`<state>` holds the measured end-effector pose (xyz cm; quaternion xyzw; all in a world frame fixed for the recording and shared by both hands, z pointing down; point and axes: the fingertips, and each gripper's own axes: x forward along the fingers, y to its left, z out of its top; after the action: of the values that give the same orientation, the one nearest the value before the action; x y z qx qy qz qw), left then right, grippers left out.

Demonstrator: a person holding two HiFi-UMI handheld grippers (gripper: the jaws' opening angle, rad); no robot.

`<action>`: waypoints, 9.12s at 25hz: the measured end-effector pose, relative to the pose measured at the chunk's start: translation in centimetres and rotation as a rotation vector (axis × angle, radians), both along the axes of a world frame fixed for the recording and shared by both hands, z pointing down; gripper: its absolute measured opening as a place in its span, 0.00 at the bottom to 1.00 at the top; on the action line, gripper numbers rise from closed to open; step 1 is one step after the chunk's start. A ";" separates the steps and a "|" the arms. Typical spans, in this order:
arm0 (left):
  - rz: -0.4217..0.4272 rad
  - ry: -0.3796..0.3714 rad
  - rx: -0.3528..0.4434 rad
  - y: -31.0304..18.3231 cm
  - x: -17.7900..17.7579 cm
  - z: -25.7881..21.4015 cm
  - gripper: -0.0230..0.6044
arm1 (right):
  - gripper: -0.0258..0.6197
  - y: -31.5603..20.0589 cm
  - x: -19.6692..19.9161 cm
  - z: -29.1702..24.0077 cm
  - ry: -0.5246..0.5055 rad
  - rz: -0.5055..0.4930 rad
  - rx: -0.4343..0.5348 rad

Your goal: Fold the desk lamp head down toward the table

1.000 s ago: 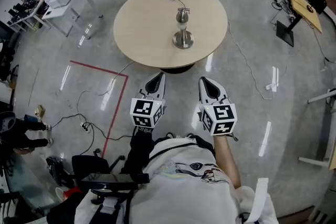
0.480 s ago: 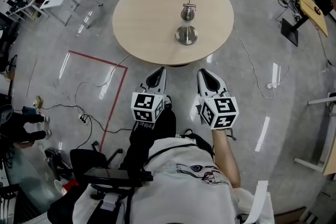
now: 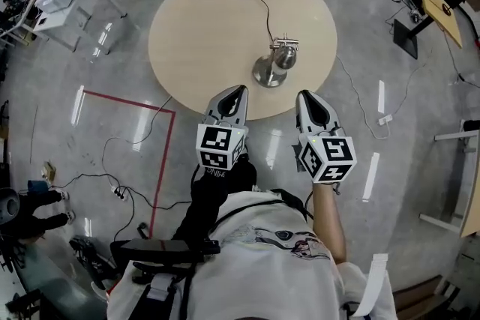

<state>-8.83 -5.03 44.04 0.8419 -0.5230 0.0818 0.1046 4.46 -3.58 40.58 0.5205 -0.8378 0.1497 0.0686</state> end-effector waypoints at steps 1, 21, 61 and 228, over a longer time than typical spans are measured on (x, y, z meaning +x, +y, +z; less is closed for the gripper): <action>0.007 -0.001 -0.003 -0.8 -0.3 0.0 0.04 | 0.05 -0.9 -0.1 -0.1 0.002 0.013 0.000; -0.020 -0.013 -0.011 -8.2 -0.6 -0.6 0.04 | 0.33 -10.1 -1.3 -1.1 0.073 0.067 0.011; -0.024 -0.033 -0.065 -10.6 -2.2 1.3 0.04 | 0.38 -10.1 -2.9 3.3 0.229 0.108 -0.066; -0.087 -0.068 -0.111 -10.7 -4.3 2.3 0.04 | 0.36 -5.8 -1.6 24.5 0.415 0.021 -0.269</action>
<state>-13.11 -15.77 46.32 0.8081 -0.5569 0.1348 0.1367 2.84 -9.36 65.12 0.5351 -0.7728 0.1503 0.3064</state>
